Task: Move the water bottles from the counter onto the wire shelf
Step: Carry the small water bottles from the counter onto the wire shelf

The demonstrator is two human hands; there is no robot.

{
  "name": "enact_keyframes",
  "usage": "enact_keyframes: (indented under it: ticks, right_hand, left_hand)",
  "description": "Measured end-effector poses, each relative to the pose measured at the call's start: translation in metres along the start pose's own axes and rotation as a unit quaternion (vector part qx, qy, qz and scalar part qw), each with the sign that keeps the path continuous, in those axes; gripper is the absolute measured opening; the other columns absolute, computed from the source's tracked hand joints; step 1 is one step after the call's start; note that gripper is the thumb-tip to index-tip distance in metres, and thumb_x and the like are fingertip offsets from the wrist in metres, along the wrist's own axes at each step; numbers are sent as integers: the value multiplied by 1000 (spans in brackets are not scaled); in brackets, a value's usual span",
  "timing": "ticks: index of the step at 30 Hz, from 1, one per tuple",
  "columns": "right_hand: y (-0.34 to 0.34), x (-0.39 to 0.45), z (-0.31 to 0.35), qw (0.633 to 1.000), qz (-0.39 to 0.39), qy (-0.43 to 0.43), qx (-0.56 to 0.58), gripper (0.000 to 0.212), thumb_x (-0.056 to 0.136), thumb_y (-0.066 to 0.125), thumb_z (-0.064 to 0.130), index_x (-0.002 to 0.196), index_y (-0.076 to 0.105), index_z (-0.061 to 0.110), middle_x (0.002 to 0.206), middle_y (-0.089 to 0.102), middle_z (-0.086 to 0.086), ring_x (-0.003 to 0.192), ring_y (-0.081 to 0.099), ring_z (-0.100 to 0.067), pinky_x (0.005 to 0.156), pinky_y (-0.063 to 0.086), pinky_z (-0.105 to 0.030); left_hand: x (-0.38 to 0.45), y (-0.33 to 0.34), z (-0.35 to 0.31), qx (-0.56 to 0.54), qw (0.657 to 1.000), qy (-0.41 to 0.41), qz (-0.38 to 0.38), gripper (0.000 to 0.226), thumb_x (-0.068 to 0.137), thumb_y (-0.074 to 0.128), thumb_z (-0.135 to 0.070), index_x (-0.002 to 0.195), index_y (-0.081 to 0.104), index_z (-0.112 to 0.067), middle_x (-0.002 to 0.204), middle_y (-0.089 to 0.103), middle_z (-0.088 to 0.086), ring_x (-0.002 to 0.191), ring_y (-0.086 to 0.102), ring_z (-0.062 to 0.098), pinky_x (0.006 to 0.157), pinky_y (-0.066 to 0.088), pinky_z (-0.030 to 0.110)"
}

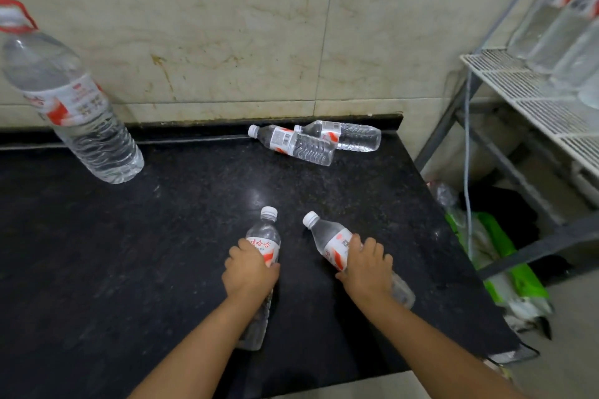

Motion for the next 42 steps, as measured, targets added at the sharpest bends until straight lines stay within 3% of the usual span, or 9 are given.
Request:
enact_keyframes:
  ticks: [9,12,16,21,27,33,42]
  right_hand:
    - [-57,-14,-85,996,-60,54,38,80,77,66,44,138,27,11,126,44,-10,117,45,-25,95,38,-35]
    - [-97,-17,-126,985,-147,66,62,85,52,86,42,120,50,5,103,58,-16,95,59,-32,77,48,-39]
    - [-151,-22,-186,973,-197,22,116,78,73,72,40,134,33,9,124,46,-15,117,45,-32,93,37,-40]
    - [-219,-41,-280,951,-284,-23,118,73,80,64,42,134,26,12,130,39,-14,120,38,-28,97,33,-36]
    - [-277,-49,-391,926,-352,-4,140,76,79,65,45,134,26,9,131,40,-15,120,39,-29,98,33,-36]
    - [-305,-24,-475,903,-395,30,164,74,77,67,45,130,29,10,129,42,-13,119,41,-28,97,36,-35]
    - [-329,65,-548,892,-390,34,228,86,72,72,44,136,26,9,136,40,-11,126,39,-26,104,33,-34]
  left_hand:
    - [-38,-10,-86,75,991,82,-71,66,82,60,-41,127,27,-5,127,41,12,118,44,28,92,43,37]
    - [-65,-21,-140,61,984,120,-119,65,82,61,-41,126,29,-5,126,43,13,118,45,28,92,42,37]
    - [-114,-34,-219,37,968,162,-188,71,82,61,-39,131,27,-1,129,42,17,118,43,32,94,40,41]
    - [-186,-35,-317,-4,941,206,-268,64,83,60,-34,126,33,4,126,44,23,116,43,37,93,38,42]
    - [-251,-26,-418,-25,912,263,-313,61,84,58,-39,125,35,1,125,46,20,113,45,35,92,39,41]
    - [-269,-16,-505,-31,896,299,-328,65,87,52,-41,132,28,-1,127,43,16,115,44,31,92,38,37]
    - [-256,-2,-621,-84,873,358,-321,65,87,52,-40,133,27,-1,127,41,15,115,42,29,91,38,33]
Point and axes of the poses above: each hand's wrist, its own x-axis towards the middle knuckle, its own y-axis out of the palm, z = x × y, the point moved 4 cm from there along x, towards the middle knuckle
